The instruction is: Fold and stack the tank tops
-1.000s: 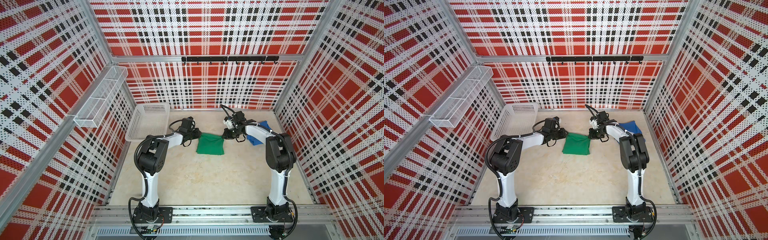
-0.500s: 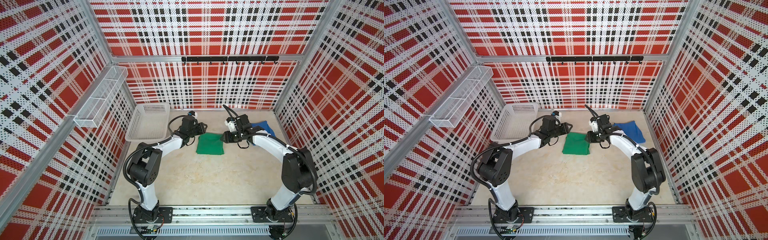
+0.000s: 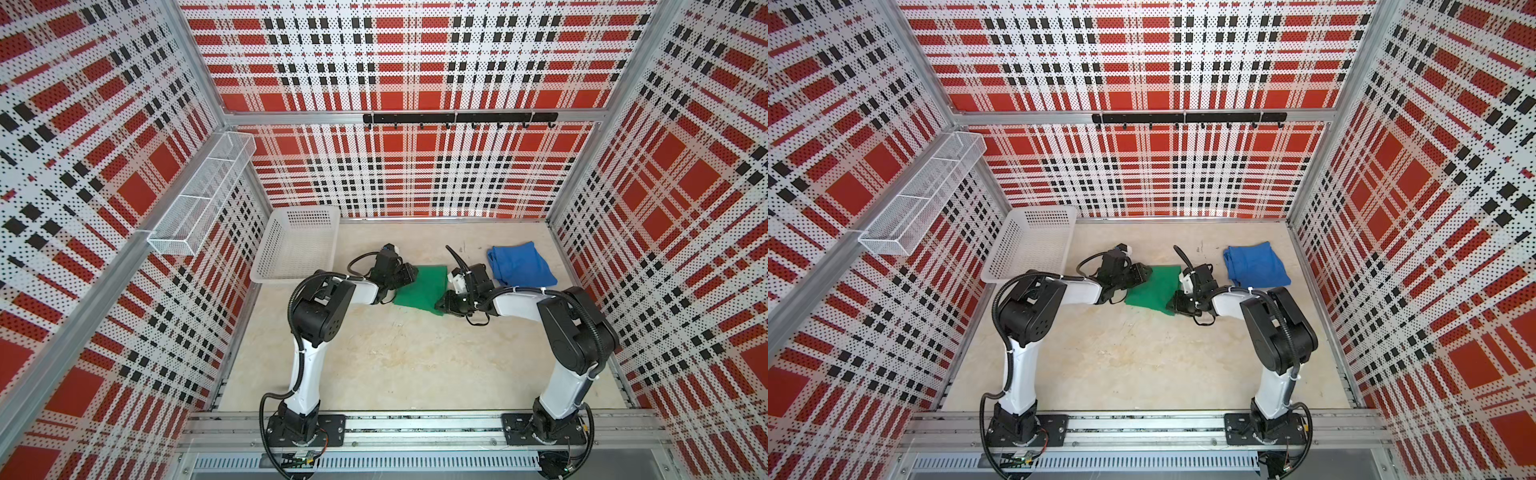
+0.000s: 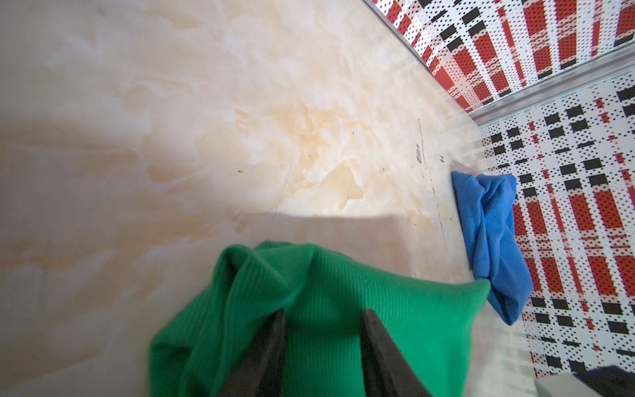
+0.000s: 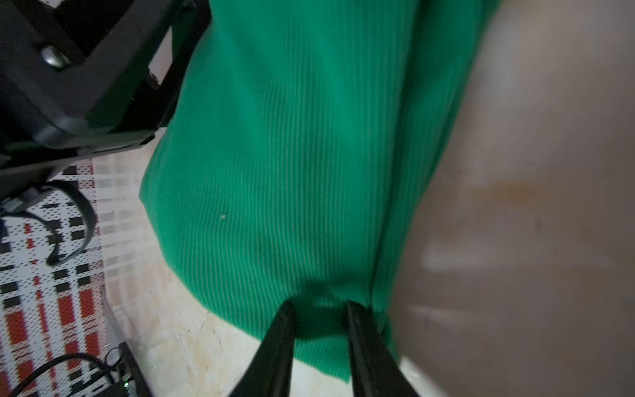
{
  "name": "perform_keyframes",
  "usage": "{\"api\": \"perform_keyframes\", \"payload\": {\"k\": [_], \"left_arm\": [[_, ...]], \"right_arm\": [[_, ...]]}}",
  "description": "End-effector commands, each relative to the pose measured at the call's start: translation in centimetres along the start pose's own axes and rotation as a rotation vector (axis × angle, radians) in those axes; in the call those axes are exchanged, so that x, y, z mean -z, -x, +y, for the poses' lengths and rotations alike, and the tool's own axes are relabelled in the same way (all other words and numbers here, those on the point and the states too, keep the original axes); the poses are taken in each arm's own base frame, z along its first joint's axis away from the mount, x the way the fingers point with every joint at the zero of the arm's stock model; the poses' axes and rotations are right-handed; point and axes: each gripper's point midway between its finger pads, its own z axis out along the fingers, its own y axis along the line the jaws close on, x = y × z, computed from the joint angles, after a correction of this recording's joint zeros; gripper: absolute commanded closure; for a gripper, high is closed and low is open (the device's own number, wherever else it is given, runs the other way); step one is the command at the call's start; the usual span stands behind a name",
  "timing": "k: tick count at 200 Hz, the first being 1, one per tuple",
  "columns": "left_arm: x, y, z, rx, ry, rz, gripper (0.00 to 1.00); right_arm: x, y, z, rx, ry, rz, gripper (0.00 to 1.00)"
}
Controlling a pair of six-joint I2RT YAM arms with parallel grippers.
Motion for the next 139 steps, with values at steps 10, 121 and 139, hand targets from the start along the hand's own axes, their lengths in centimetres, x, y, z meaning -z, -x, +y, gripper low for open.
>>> {"api": "perform_keyframes", "payload": {"k": [10, 121, 139], "left_arm": [[-0.2, -2.0, 3.5, 0.025, 0.085, 0.055, 0.60], [0.5, 2.1, -0.5, -0.021, 0.056, -0.032, 0.56], [0.6, 2.7, 0.5, -0.027, 0.097, -0.051, 0.56]], "right_arm": [[2.0, 0.4, -1.8, 0.010, -0.112, -0.030, 0.69], [-0.1, 8.7, 3.9, 0.024, 0.026, -0.178, 0.68], [-1.6, 8.1, 1.0, -0.013, -0.020, -0.159, 0.68]]}}
